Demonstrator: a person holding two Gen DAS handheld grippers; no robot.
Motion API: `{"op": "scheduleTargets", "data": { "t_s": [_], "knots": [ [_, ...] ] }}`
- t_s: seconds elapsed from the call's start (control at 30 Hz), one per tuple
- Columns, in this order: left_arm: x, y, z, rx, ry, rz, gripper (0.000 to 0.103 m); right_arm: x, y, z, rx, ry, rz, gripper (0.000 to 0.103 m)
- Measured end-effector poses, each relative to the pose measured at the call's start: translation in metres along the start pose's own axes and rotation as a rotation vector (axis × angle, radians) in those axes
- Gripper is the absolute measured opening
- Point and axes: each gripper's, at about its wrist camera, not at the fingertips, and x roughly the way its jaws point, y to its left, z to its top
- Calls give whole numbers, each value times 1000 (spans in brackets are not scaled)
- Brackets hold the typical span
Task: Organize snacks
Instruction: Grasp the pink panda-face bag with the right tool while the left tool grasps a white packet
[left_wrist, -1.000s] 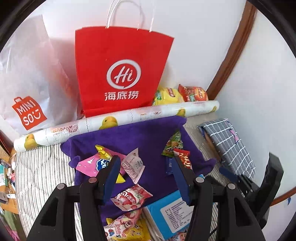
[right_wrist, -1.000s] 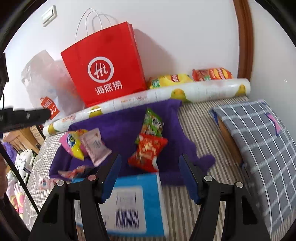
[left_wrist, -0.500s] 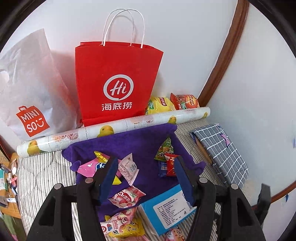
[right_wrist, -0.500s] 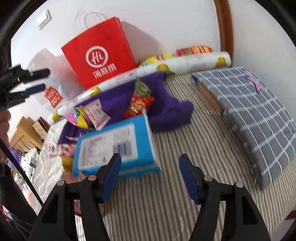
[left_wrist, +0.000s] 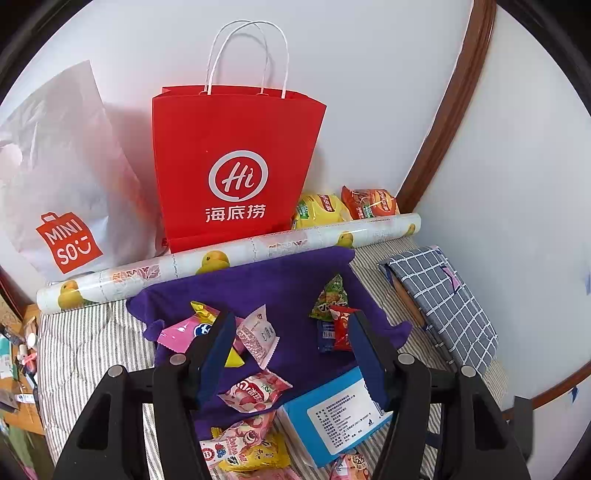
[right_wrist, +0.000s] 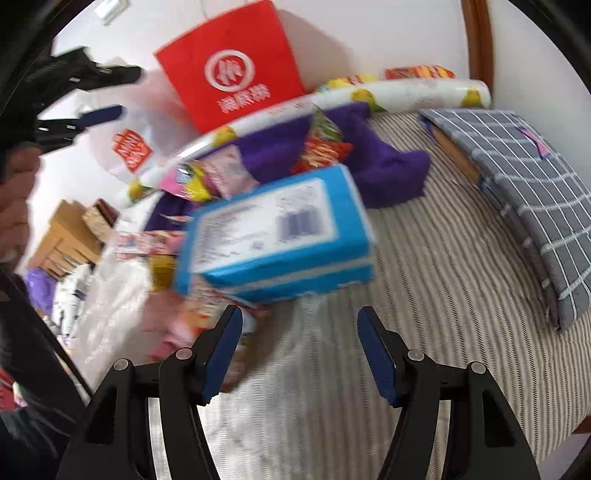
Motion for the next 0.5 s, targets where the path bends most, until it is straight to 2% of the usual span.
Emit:
{"op": "scheduleTargets", "data": {
  "t_s": [0.07,0.1,0.13,0.27,0.4,0.5],
  "knots": [
    [-1,0,0,3,1,0,61,-8,13,3,-10,-17,33,71],
    [-1,0,-1,5,1,-1,61,-9,20,4,-16,-17,50,79],
    [-3,-1,-1,8,-1,-2,61,-9,28,5,-30,-17,66,81],
    [-12,-2,-1,16,-27,16,61,5,53,4,-83,11,47,81],
    [-19,-6,-2,24,-35,29,61,21,60,1,-69,64,65,81],
    [-26,-11,-4,34,-46,44,61,31,64,-2,-78,102,45,81]
  ]
}}
